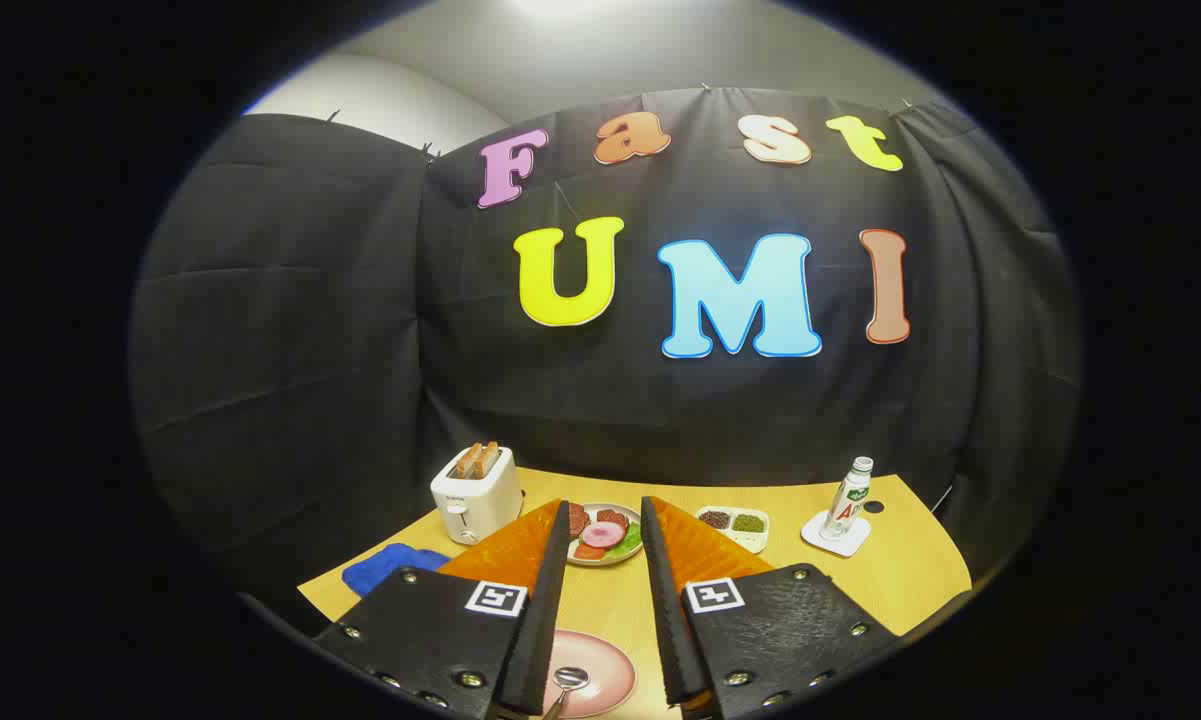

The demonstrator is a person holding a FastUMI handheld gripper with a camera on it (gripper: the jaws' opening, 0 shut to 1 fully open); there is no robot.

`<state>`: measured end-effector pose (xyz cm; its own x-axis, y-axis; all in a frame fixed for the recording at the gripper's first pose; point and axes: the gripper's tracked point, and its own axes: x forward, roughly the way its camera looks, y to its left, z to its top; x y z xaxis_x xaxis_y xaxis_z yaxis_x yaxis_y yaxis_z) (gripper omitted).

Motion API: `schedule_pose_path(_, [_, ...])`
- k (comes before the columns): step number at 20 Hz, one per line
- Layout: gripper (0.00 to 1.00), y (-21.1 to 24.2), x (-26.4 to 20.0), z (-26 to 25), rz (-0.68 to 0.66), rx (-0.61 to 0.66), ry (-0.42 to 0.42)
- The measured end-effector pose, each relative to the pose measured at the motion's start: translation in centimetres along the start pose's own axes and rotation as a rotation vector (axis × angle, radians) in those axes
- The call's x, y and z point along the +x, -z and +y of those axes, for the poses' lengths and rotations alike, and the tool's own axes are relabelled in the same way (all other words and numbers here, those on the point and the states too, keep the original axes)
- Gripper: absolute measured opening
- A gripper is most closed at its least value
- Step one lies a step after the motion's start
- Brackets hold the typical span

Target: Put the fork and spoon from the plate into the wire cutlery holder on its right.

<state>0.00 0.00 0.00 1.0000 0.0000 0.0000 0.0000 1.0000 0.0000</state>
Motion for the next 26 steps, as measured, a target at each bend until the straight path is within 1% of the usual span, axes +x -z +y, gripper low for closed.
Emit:
schedule_pose_path(11, [0.44, -0.2, 1.0, -0.2, -0.01, 0.028, 0.009])
schedule_pose_path(20, [0.44, -1.3, 0.8, -1.0, -0.046, 0.043, 0.045])
schedule_pose_path(23, [0.43, -0.5, 0.6, -1.1, -0.037, 0.037, 0.05])
schedule_pose_path(26, [0.44, 1.6, 0.4, -0.8, 0.011, 0.013, 0.046])
